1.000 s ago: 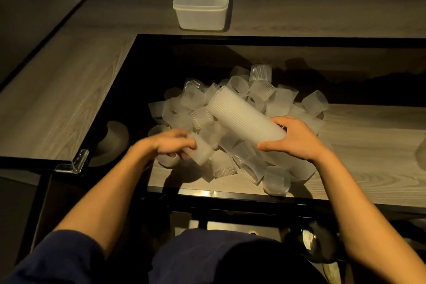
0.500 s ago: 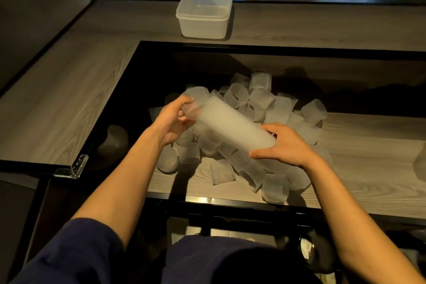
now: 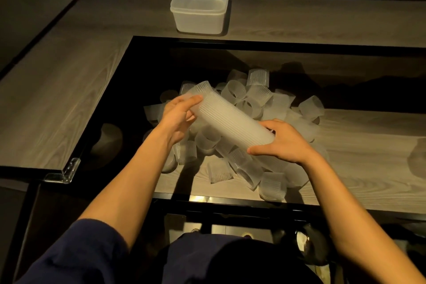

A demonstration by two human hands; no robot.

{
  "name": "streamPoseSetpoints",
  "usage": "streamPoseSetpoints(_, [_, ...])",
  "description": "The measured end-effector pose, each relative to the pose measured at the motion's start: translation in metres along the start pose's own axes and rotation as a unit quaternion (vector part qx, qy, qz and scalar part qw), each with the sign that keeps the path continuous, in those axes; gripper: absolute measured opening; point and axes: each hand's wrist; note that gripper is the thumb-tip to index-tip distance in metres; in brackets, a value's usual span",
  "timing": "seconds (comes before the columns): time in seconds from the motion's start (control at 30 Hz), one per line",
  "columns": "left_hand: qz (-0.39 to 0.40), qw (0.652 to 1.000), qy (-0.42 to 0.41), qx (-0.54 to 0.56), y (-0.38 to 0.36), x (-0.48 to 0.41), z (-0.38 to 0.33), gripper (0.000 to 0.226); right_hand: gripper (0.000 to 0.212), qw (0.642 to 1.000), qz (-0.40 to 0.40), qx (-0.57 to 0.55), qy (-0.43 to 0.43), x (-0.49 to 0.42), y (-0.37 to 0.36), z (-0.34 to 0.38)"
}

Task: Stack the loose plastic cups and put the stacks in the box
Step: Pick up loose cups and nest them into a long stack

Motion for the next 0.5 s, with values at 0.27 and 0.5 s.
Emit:
streamPoseSetpoints(0.27, [0.087, 0.994, 0.043, -0.045, -0.011, 0.007, 0.009, 0.037, 0.062, 1.0, -0.02, -0.012, -0.011, 0.006, 0.002, -0.005])
streamPoseSetpoints(0.5, [0.068, 0.992, 0.084, -0.066, -0.015, 0.013, 0.026, 0.064, 0.064, 0.997, -0.061, -0.022, -0.038, 0.014, 0.006, -0.013])
Point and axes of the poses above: each hand's wrist, its own x-axis away from the middle knuckle, its own y-axis out of the back of the hand, z = x × y, and after that the axes turned 1 degree about -x, right-handed
